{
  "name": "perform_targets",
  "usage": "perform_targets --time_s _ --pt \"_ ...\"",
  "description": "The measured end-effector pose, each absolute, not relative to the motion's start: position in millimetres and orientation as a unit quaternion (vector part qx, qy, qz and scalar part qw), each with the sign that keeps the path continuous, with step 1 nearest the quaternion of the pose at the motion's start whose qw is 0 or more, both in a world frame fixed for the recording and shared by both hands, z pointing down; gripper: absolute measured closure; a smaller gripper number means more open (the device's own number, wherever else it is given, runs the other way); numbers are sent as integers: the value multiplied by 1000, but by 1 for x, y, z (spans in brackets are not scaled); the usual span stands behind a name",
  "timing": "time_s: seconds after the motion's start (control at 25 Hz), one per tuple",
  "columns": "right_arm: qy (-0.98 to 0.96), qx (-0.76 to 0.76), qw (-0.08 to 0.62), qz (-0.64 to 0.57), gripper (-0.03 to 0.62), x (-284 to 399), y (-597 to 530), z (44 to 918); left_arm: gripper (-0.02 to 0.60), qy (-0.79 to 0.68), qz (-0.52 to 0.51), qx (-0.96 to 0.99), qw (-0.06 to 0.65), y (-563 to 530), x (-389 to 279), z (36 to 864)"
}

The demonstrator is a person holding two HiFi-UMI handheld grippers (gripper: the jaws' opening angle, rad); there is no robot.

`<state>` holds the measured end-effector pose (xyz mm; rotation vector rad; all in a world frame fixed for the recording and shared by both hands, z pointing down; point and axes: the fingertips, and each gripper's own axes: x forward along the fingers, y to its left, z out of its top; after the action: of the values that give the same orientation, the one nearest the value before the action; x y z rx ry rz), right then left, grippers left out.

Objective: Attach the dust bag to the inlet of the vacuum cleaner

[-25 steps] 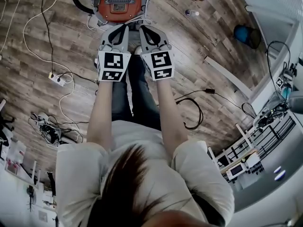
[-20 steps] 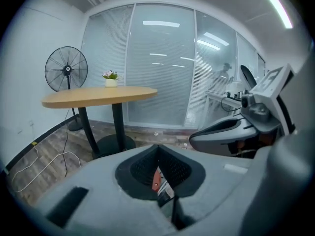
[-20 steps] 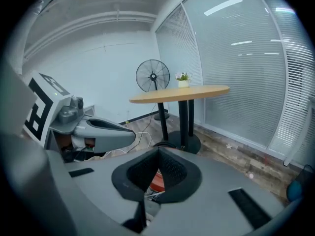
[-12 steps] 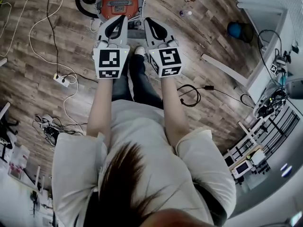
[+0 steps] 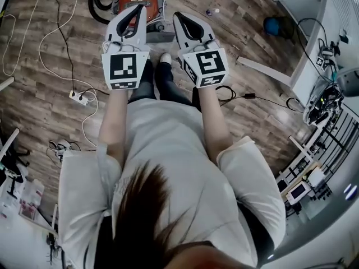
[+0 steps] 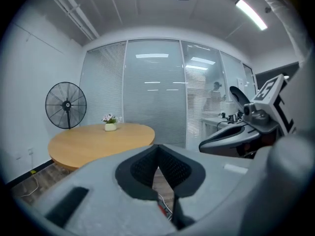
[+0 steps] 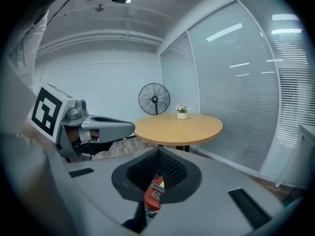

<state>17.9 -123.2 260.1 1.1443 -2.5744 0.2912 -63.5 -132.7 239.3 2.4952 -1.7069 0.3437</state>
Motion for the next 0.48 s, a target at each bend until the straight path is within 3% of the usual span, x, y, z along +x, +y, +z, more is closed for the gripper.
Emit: perform_targets --time_s 0.48 --pt "-902 407 127 69 592 37 -96 186 565 -560 80 824 35 -113 -60 175"
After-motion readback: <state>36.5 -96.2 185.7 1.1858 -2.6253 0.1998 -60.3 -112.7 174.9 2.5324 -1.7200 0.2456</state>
